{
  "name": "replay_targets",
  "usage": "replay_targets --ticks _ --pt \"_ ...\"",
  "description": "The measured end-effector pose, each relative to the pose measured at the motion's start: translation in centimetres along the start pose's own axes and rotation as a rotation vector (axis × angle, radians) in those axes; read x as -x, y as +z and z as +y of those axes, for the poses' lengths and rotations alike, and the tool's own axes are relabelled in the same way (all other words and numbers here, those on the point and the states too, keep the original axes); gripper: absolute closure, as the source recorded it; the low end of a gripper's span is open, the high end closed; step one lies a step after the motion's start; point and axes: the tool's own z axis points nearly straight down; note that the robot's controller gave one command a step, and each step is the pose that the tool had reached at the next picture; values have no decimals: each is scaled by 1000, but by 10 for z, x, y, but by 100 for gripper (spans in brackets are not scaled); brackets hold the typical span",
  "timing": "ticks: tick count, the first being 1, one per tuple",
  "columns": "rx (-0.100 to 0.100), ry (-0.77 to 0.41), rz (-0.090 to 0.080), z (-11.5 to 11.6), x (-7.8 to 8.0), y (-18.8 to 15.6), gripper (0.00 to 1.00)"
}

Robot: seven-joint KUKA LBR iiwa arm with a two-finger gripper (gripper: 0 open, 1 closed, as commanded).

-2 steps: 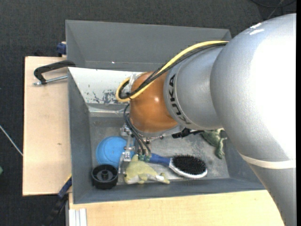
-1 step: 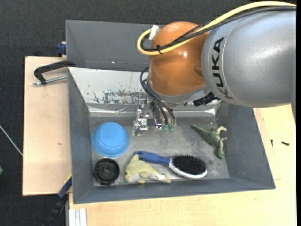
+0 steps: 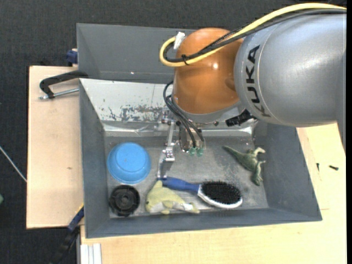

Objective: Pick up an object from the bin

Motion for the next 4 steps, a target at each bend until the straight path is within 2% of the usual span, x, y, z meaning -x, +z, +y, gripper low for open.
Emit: replay_targets --ticks 1,2,3,4 --pt "-3 -60 12 9 -37 111 0" --pt "4 -10 6 -38 -5 148 0" --pt "3 -153 -7 -31 -16 146 0" --pt "4 -180 -7 -89 10 146 0"
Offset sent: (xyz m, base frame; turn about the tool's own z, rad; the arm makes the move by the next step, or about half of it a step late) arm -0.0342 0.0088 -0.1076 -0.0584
